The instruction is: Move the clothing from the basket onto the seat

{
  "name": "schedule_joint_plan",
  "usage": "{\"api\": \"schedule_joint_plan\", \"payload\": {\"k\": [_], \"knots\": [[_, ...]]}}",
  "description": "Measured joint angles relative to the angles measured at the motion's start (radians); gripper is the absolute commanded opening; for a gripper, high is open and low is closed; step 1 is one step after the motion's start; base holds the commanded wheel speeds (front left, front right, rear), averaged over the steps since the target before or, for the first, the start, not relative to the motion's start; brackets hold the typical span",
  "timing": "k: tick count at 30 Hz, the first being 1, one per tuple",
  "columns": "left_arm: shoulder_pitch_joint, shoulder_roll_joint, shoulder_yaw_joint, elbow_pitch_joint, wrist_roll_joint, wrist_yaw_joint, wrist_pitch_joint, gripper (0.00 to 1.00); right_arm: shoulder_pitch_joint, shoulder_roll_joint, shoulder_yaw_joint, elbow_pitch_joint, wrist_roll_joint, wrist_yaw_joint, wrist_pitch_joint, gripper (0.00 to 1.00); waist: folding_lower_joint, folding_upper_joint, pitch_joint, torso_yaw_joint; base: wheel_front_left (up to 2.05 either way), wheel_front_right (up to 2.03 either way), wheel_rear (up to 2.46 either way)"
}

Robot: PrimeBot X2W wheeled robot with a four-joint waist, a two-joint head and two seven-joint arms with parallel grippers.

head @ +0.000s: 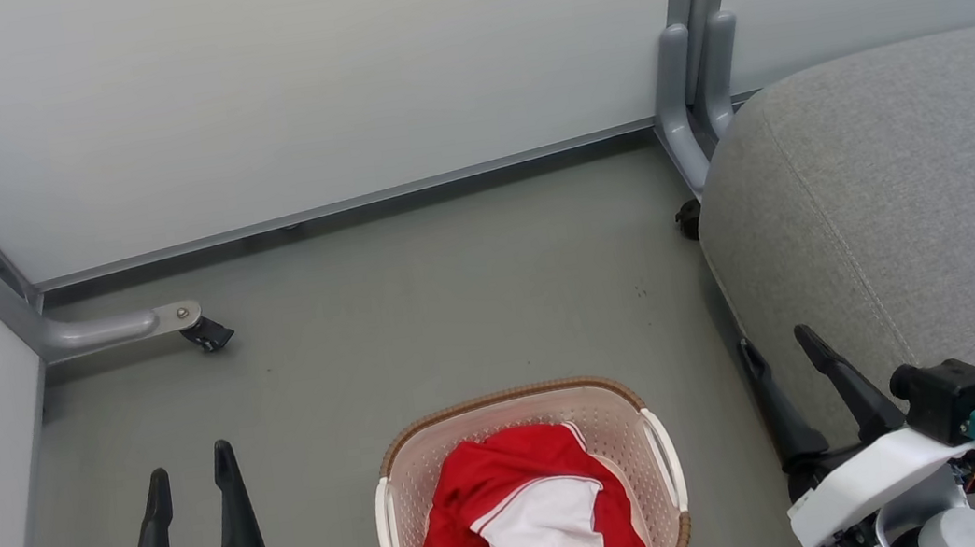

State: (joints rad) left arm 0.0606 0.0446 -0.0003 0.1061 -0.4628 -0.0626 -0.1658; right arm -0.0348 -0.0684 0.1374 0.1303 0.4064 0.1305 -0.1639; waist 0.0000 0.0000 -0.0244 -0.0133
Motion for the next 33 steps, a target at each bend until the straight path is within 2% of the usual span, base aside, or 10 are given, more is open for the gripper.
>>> {"api": "schedule_joint_plan", "payload": {"k": [11, 33], "knots": [[0.008, 0.001, -0.012, 0.025, 0.087, -0.034, -0.023, 1.00, 0.005, 0.000, 0.005, -0.002, -0.098, 0.000, -0.027, 1.00, 0.0000, 0.0000, -0.003, -0.002, 0.00, 0.00, 0.00], [0.026, 0.002, -0.029, 0.008, 0.272, -0.034, -0.070, 1.00, 0.019, 0.009, 0.002, -0.002, -0.270, 0.000, -0.071, 1.00, 0.0000, 0.0000, -0.001, -0.001, 0.00, 0.00, 0.00]]}}
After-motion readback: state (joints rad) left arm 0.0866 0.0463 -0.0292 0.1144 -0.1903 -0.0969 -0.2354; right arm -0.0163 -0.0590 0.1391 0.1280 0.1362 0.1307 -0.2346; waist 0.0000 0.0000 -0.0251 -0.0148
